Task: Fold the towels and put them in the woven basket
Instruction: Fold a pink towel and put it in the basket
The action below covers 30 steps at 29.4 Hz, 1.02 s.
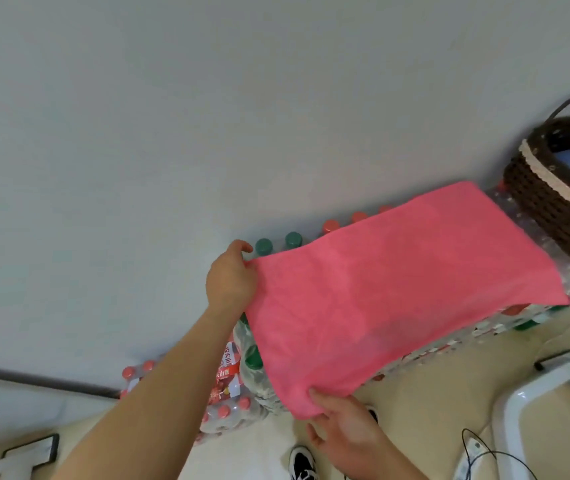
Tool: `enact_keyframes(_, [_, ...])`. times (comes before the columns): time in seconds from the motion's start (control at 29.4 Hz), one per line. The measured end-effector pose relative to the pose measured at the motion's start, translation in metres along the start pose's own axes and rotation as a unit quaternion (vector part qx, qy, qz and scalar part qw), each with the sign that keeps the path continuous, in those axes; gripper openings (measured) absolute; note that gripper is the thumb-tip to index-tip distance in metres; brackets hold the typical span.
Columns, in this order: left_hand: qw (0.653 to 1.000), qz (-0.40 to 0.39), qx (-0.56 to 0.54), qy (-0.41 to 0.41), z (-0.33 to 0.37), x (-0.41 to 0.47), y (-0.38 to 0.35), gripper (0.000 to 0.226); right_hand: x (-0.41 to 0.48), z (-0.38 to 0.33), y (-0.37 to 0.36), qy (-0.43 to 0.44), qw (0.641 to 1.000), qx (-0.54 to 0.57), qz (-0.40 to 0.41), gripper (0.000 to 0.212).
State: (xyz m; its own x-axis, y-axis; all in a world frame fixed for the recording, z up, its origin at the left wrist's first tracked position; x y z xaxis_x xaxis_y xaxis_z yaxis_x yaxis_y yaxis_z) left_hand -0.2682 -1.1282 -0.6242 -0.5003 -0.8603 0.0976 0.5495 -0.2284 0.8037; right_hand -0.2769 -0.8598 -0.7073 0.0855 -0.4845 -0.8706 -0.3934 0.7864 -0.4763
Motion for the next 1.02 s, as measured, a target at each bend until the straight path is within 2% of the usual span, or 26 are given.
enact_keyframes(0.14, [1.000,0.013,-0.015,0.010,-0.012,0.015,0.007,0.018,-0.002,0.008,-0.013,-0.011,1.000,0.028,-0.009,0.041])
enact_keyframes(0.27, [0.989,0.045,-0.090,0.106,-0.055,0.031,0.028,0.014,-0.016,0.012,-0.025,-0.020,0.999,0.009,-0.035,0.036])
enact_keyframes(0.37, [0.972,0.025,-0.164,0.164,-0.082,0.033,0.031,0.008,-0.029,0.009,-0.028,0.014,0.999,-0.039,0.013,0.042])
enact_keyframes(0.48, [0.912,0.015,-0.337,0.232,-0.095,0.028,0.028,0.012,-0.042,-0.003,-0.026,0.073,0.991,-0.072,0.090,0.038])
enact_keyframes(0.58, [0.818,0.032,-0.499,0.285,-0.095,0.024,0.027,0.007,-0.058,-0.017,-0.019,0.153,0.973,-0.097,0.140,0.041])
enact_keyframes(0.65, [0.753,0.040,-0.582,0.306,-0.094,0.024,0.024,0.005,-0.071,-0.027,-0.021,0.204,0.958,-0.144,0.141,0.034])
enact_keyframes(0.75, [0.683,0.040,-0.654,0.322,-0.090,0.023,0.022,0.004,-0.081,-0.030,-0.037,0.220,0.939,-0.254,0.078,0.004])
enact_keyframes(0.78, [0.663,0.044,-0.673,0.325,-0.088,0.022,0.023,0.006,-0.083,-0.028,-0.042,0.219,0.927,-0.297,0.061,0.004])
enact_keyframes(0.85, [0.636,0.061,-0.697,0.326,-0.085,0.023,0.026,0.013,-0.083,-0.025,-0.047,0.238,0.885,-0.393,0.071,0.020])
enact_keyframes(0.92, [0.632,0.073,-0.702,0.321,-0.080,0.026,0.030,0.010,-0.081,-0.026,-0.049,0.285,0.800,-0.511,0.132,0.038])
enact_keyframes(0.95, [0.636,0.071,-0.700,0.318,-0.076,0.027,0.030,0.006,-0.079,-0.028,-0.054,0.323,0.732,-0.574,0.171,0.042])
enact_keyframes(1.02, [0.651,0.058,-0.688,0.314,-0.068,0.027,0.027,0.004,-0.077,-0.031,-0.073,0.434,0.552,-0.668,0.245,0.046])
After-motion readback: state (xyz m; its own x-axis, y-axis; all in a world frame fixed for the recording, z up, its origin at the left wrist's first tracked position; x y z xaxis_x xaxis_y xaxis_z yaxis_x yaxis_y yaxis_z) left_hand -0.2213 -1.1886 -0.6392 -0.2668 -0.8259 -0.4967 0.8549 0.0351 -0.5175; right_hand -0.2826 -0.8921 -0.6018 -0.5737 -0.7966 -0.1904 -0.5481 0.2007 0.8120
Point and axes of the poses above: each hand's wrist, its own x-axis towards the middle knuckle, its own y-axis out of the back of the hand, z = x × y, the point moved 6 cm from there along x, towards the middle knuckle, and after that the axes turned 11 degrees about -y, right-handed, at the moved point
